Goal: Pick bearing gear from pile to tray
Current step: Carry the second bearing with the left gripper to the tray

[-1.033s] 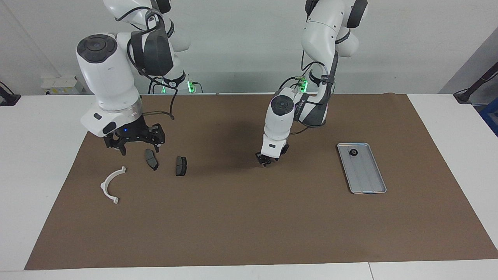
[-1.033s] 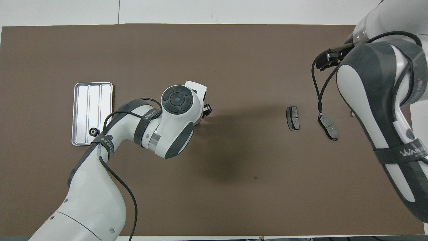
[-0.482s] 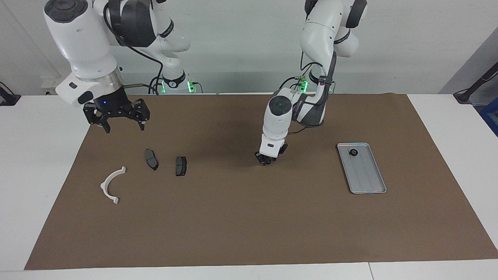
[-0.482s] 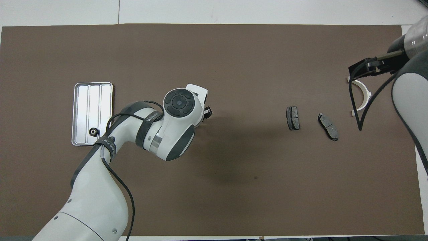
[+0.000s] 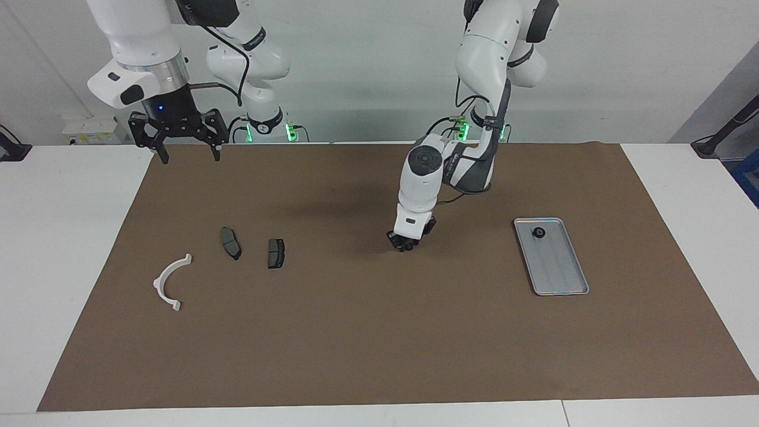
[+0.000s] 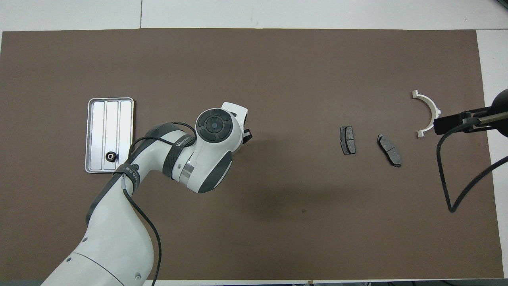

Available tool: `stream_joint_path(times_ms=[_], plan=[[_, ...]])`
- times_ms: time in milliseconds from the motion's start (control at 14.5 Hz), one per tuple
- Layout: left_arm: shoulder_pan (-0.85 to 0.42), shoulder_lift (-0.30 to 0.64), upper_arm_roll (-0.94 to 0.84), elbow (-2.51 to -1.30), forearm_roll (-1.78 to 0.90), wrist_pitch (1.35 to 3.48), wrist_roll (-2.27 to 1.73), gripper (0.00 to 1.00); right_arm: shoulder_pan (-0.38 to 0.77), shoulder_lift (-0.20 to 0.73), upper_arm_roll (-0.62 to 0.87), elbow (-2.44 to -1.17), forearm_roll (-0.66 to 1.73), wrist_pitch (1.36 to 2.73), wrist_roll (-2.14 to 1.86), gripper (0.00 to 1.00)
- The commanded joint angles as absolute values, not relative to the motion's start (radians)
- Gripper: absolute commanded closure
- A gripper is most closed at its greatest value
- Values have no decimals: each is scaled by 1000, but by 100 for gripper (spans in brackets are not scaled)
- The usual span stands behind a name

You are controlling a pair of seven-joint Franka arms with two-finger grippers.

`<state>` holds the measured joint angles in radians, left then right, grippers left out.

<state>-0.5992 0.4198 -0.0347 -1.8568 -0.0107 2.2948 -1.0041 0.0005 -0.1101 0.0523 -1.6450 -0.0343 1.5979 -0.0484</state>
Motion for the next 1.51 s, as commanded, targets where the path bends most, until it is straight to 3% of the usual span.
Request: stream_joint_path(times_ms=[0,275,413,826,1033,1446], plan=[[-609,397,-18,-1882,3,2286,-1031,98,15,-117,2,-1684,32,1621,-69,0],[-528,346,-2,-1805,20,2119,-962,99,5,-109,-2,-1684,32,1617,-75,0],[-410,287,-2,-1850,20,2111,-812,98,8,-106,-2,-1683,31,1621,-69,0],[-88,291,-2,-1871,18,2181,-280,98,3,-107,-2,-1683,25,1614,-71,0],[-17,295,-2,-1942,18,2278,-184,98,3,-107,-2,-1681,18,1612,-67,0],[-14,311,-2,-1989,5,2378,-189,96,5,-107,0,-1681,17,1615,-8,0]])
